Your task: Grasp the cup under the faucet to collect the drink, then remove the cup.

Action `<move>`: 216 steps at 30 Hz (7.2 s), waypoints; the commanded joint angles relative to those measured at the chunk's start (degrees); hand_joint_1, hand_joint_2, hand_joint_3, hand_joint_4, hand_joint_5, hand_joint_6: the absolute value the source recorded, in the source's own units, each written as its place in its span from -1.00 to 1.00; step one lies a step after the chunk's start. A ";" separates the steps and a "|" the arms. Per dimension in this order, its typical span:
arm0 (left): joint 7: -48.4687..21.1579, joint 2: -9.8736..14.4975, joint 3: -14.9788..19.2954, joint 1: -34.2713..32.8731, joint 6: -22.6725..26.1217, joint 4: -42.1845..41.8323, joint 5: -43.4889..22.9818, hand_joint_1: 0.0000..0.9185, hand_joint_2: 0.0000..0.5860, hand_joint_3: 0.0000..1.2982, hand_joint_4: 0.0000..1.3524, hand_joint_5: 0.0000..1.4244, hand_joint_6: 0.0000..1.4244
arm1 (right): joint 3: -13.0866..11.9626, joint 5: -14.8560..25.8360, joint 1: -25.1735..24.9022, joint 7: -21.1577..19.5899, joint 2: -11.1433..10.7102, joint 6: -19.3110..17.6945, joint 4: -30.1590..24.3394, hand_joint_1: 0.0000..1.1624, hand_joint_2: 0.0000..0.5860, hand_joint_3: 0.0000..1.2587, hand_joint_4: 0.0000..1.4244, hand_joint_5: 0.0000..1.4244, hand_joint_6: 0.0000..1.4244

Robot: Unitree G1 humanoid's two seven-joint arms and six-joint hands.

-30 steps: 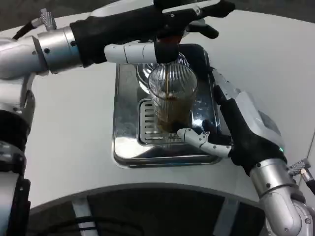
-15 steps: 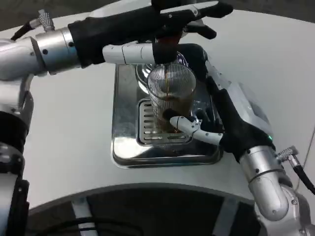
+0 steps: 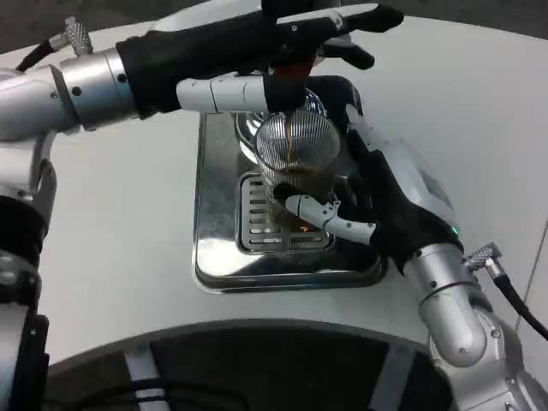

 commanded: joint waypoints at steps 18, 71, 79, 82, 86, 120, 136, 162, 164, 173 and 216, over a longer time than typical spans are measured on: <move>-0.65 1.33 -0.98 3.18 1.32 1.18 2.48 -1.00 -0.78 -0.90 -0.97 -0.81 -1.00 | 1.51 3.15 -2.06 -0.48 -0.31 -1.14 3.98 -0.24 -0.36 -1.00 -1.00 -1.00 -1.00; -0.08 1.73 -0.63 3.75 1.59 0.36 1.99 -1.00 -0.76 -0.88 -0.96 -0.80 -1.00 | 1.90 4.06 -4.24 -1.68 1.81 -0.28 6.41 -0.25 -0.39 -1.00 -1.00 -1.00 -1.00; 0.00 1.52 -0.66 3.68 1.58 0.36 2.00 -1.00 -0.76 -0.88 -0.96 -0.79 -1.00 | 1.75 4.05 -3.86 -1.75 1.75 -0.26 5.85 -0.26 -0.38 -1.00 -1.00 -1.00 -1.00; 0.04 1.52 -0.68 3.69 1.51 0.34 2.04 -1.00 -0.76 -0.88 -0.96 -0.79 -1.00 | 1.70 4.04 -3.71 -1.72 1.72 -0.17 5.49 -0.26 -0.38 -1.00 -1.00 -1.00 -1.00; 0.06 1.58 -0.78 3.90 0.88 0.04 2.16 -1.00 -0.76 -0.88 -0.96 -0.79 -1.00 | 1.61 4.11 -3.61 -1.64 1.74 -0.07 5.20 -0.26 -0.38 -1.00 -1.00 -1.00 -1.00; -0.47 1.42 0.66 4.32 4.91 -1.88 -0.70 -1.00 -0.76 -0.87 -0.91 -0.75 -0.97 | 1.57 3.98 -2.47 -1.54 2.13 0.84 2.87 -0.24 -0.36 -1.00 -1.00 -1.00 -1.00; -4.72 0.24 4.80 4.37 16.16 -6.07 -6.56 -1.00 -0.74 -1.00 -1.00 -0.88 -0.97 | 1.71 3.88 -2.56 -1.79 2.20 1.02 3.03 -0.24 -0.36 -1.00 -1.00 -1.00 -1.00; -4.62 1.52 10.74 6.35 31.75 -19.77 -13.01 -1.00 -0.73 -0.98 -1.00 -0.87 -0.95 | 1.47 4.10 -3.34 -1.91 2.27 1.04 3.60 -0.24 -0.36 -1.00 -1.00 -1.00 -1.00; -4.43 1.69 10.94 6.82 32.60 -20.99 -13.35 -1.00 -0.73 -0.98 -1.00 -0.86 -0.95 | 1.48 4.11 -3.38 -1.90 2.27 1.03 3.61 -0.24 -0.36 -1.00 -1.00 -1.00 -1.00; -3.39 3.43 12.54 10.49 36.48 -27.31 -14.96 -1.00 -0.72 -0.95 -1.00 -0.82 -0.93 | 1.46 4.33 -3.00 -1.45 2.22 1.02 2.33 -0.24 -0.36 -1.00 -1.00 -1.00 -1.00; 8.07 12.76 23.02 32.04 43.85 -40.25 -17.30 -1.00 -0.73 -0.78 -0.82 -0.63 -0.79 | 3.05 4.94 -5.39 -2.95 4.63 1.38 6.84 -0.21 -0.37 -1.00 -1.00 -1.00 -1.00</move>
